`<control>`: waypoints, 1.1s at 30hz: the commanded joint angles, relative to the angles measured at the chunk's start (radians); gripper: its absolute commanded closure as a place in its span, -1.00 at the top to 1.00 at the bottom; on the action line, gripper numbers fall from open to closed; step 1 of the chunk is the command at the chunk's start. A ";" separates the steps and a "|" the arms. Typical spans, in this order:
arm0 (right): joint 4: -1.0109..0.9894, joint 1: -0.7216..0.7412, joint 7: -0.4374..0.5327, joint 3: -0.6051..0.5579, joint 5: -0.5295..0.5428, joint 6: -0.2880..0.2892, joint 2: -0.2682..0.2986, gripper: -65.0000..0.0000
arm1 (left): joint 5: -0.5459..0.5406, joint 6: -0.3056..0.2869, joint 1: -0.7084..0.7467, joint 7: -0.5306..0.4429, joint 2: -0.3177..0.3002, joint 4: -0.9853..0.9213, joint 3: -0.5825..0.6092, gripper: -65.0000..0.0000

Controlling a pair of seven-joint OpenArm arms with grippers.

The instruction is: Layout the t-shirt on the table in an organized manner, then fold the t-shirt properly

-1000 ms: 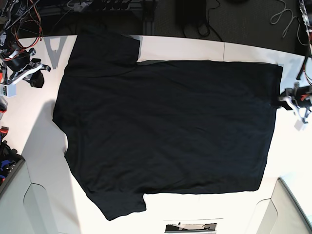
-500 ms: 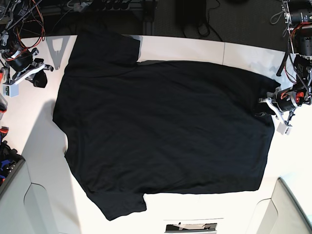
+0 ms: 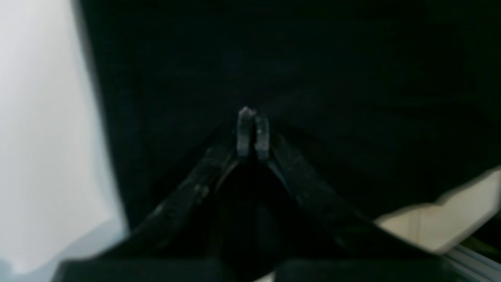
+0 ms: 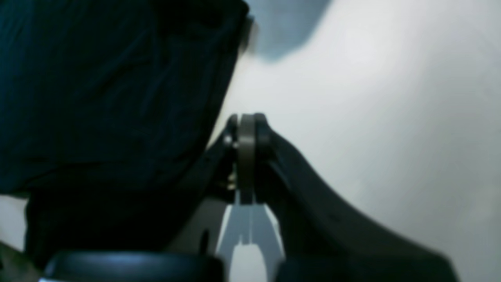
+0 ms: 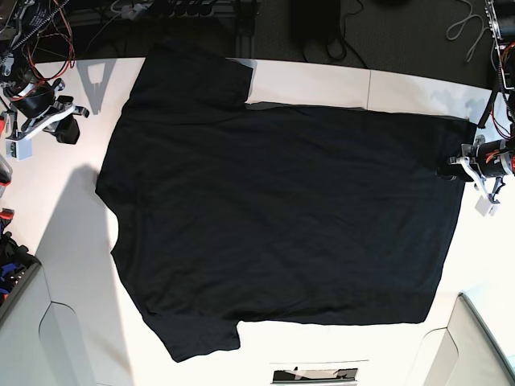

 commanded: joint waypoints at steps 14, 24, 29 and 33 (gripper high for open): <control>0.179 -0.156 -0.073 0.119 0.183 0.112 0.008 -1.00 | -0.138 -0.005 0.250 0.107 -0.069 0.292 -0.247 -0.56; 0.117 -0.203 -0.061 0.032 0.160 0.142 0.008 -0.85 | -0.126 -0.005 0.373 0.100 -0.069 0.292 -0.259 -0.19; 0.043 -0.203 -0.050 -0.076 0.097 0.142 0.011 -0.42 | -0.122 -0.005 0.389 0.101 -0.069 0.292 -0.259 -0.12; -0.008 -0.203 -0.055 -0.110 0.087 0.140 0.011 -0.14 | -0.115 -0.005 0.389 0.100 -0.070 0.292 -0.259 -0.12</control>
